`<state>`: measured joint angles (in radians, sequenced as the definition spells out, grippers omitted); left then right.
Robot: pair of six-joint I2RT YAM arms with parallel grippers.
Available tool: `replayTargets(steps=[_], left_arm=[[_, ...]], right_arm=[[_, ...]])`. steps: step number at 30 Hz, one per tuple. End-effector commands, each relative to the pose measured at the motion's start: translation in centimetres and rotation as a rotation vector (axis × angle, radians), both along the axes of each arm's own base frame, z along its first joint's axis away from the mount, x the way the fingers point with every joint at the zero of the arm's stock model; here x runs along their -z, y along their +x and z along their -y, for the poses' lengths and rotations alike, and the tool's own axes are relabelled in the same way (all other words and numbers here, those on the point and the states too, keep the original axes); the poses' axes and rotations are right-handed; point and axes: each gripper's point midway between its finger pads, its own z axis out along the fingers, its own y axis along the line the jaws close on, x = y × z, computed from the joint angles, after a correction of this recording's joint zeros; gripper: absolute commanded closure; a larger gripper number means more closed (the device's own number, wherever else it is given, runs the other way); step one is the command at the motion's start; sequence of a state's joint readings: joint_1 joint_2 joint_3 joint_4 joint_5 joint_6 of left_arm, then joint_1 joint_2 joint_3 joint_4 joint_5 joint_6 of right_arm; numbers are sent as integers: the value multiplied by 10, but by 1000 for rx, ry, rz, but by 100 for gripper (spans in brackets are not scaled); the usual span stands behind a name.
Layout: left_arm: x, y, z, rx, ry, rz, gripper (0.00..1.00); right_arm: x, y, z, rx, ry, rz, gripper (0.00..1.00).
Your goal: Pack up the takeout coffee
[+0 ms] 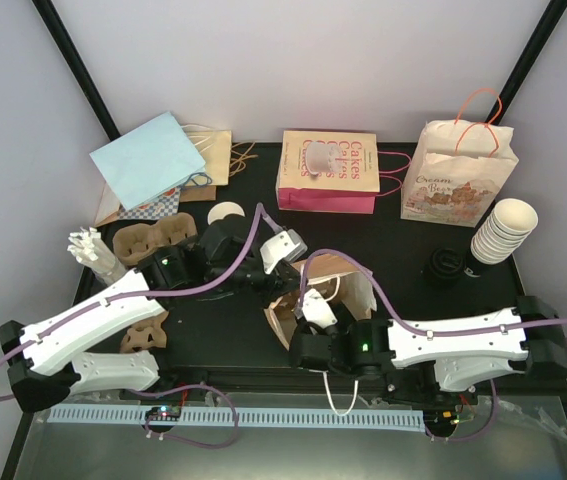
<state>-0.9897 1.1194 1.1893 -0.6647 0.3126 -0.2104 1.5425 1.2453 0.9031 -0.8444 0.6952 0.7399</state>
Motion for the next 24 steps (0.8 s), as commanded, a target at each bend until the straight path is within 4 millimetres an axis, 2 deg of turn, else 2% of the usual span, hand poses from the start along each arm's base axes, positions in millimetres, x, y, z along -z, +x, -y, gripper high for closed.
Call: replayTargets(steps=[1,7,14,17,19,21,24], left_arm=[[-19,-14,0,65,-80,9,98],[-19,-22,-2,83,-99,-22,98],[-11,-27,-2,104,-94,-52,98],[-10,-31,-1,121,-99,-64,97],[-10,-32,-1,124,-102,-70,86],[-15,-31,-2,117,-114,-65,62],[-30,-19,-9,15,-153,-46,40]], right_arm=[[9,0,13,51,-64,12,52],[5,3,19,78,-44,26,52],[0,10,36,166,-31,71,52],[5,8,33,150,-15,55,52],[9,5,28,132,-5,45,52],[12,3,26,127,-3,47,52],[14,3,27,130,-12,64,52]])
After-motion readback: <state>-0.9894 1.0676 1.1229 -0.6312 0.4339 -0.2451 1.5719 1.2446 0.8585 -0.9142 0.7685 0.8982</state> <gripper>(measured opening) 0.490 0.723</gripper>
